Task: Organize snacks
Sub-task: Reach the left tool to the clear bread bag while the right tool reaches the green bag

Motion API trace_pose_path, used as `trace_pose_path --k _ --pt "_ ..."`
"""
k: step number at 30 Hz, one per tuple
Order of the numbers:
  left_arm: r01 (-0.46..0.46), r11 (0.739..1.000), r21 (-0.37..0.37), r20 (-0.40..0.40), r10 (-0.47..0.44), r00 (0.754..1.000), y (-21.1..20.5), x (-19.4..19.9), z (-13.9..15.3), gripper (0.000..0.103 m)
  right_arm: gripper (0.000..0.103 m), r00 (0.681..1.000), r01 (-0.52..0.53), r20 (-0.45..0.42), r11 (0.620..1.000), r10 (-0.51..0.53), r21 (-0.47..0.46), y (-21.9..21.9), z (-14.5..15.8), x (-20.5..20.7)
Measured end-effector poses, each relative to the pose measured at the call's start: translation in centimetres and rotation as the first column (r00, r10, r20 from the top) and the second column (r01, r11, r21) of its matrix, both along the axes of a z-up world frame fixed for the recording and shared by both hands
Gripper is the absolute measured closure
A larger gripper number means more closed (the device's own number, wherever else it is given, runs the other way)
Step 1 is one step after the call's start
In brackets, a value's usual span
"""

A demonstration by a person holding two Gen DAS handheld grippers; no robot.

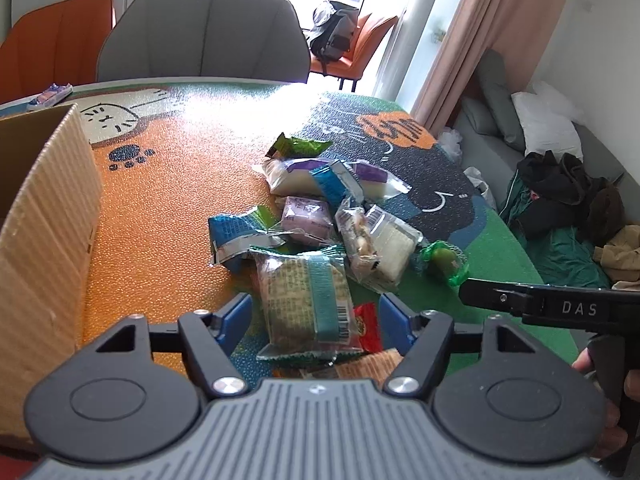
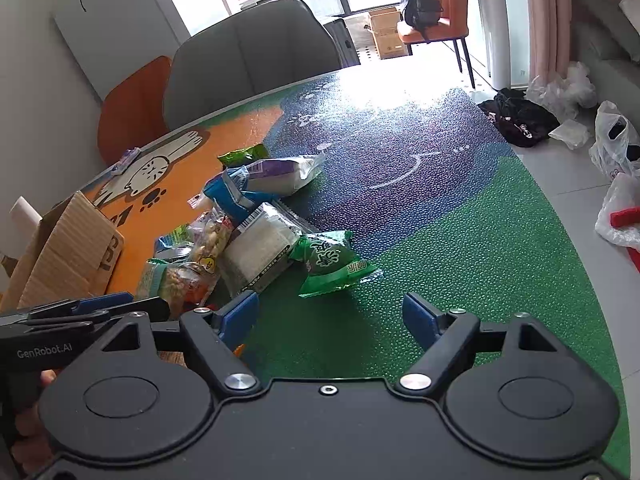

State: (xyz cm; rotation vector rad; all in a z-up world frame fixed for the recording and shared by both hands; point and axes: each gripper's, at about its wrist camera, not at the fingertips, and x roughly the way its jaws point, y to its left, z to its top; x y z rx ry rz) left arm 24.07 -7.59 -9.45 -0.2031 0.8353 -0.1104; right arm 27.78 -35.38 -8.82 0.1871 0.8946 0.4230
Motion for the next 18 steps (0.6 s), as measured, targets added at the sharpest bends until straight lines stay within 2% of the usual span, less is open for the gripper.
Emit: trace_pose_path --k 2,6,12,15,17,18 --pt "-0.009 1.000 0.007 -0.010 0.009 1.000 0.1 0.6 -0.4 0.036 0.024 1.000 -0.001 -0.006 1.000 0.001 -0.001 0.0 -0.3 0.5" --pt "-0.006 1.000 0.011 -0.034 0.006 0.999 0.2 1.3 -1.1 0.051 0.024 1.000 0.004 -0.019 1.000 -0.004 -0.011 0.1 -0.9 1.5" --pt "-0.012 1.000 0.014 -0.025 0.012 1.000 0.4 1.4 -1.1 0.055 0.028 1.000 -0.002 -0.002 0.999 0.002 -0.040 0.7 -1.4 2.4" --pt "-0.020 1.000 0.017 -0.008 0.020 1.000 0.6 1.3 -0.6 0.055 0.034 1.000 -0.010 0.010 0.999 0.011 -0.043 1.1 -1.3 2.6" --pt "-0.024 1.000 0.014 0.000 0.024 1.000 0.9 1.3 -0.2 0.055 0.048 1.000 -0.021 0.018 0.999 0.021 -0.045 1.5 -1.3 2.7" --pt "-0.025 1.000 0.015 0.003 0.025 1.000 0.9 1.2 -0.1 0.055 0.051 0.999 -0.023 0.021 0.999 0.024 -0.050 1.6 -1.3 2.6"
